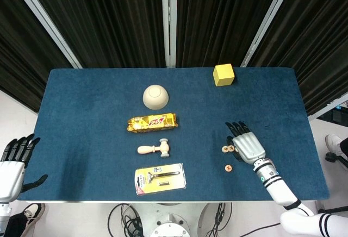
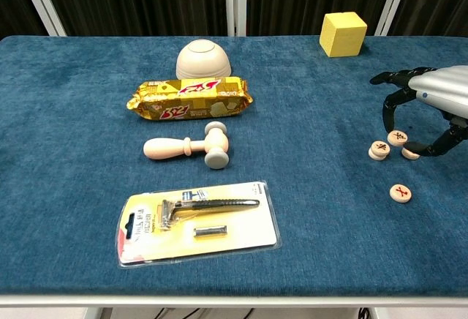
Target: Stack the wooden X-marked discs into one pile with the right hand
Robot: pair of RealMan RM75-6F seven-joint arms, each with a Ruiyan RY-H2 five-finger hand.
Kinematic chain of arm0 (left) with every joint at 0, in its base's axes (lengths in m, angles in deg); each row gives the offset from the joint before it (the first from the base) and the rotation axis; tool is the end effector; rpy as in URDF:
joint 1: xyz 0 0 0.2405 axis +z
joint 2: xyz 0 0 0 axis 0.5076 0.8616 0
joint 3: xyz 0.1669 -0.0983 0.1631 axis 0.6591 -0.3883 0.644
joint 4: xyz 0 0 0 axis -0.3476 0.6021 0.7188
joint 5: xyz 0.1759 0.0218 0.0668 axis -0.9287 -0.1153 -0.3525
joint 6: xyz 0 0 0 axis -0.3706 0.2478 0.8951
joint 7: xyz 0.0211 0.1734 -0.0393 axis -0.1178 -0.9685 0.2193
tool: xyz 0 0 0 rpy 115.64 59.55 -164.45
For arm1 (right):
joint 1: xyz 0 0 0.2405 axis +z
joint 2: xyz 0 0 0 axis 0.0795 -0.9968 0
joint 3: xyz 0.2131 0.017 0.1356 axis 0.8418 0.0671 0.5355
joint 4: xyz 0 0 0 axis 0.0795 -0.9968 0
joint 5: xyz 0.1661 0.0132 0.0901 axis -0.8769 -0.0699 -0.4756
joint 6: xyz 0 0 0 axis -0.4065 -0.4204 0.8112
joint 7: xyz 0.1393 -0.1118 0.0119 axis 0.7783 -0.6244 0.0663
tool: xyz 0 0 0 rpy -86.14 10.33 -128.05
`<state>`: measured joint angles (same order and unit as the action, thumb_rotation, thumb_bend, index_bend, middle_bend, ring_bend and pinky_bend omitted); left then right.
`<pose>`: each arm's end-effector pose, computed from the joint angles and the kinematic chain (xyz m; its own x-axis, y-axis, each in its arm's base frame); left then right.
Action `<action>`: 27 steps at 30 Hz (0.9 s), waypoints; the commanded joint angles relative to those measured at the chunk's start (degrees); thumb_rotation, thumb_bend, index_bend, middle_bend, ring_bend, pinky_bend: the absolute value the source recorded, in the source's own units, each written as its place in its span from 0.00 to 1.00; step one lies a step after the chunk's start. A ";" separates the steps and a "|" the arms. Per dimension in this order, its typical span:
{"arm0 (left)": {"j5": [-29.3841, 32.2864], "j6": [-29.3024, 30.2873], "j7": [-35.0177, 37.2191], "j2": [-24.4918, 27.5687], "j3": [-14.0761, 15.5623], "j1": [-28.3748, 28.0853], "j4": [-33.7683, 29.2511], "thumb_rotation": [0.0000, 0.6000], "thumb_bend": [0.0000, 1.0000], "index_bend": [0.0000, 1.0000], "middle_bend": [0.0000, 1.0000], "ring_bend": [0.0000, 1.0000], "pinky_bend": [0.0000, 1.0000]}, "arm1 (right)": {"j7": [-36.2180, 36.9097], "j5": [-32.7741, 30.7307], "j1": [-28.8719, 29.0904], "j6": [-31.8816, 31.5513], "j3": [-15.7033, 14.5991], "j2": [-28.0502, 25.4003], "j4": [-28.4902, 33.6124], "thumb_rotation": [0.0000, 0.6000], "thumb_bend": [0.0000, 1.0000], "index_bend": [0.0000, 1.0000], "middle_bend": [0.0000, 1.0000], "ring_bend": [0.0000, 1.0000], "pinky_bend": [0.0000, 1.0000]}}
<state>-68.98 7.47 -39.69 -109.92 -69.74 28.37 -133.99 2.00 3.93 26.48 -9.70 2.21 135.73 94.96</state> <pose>-0.2838 0.1889 0.1880 0.4146 0.0020 0.9100 0.9081 -0.0660 -0.4136 -0.2191 -0.3116 0.0273 0.6008 -0.2952 0.7429 -0.7916 -0.3498 0.5011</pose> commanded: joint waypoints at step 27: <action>0.05 0.34 0.74 0.26 -0.11 0.14 0.11 1.00 0.14 0.08 0.00 0.00 0.00 | 0.07 0.08 0.21 0.05 0.55 3.57 -3.22 1.00 0.30 0.50 0.02 0.00 0.00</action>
<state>-68.92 7.81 -38.96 -109.66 -69.85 28.51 -133.88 2.11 4.05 26.67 -9.68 2.73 139.29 91.77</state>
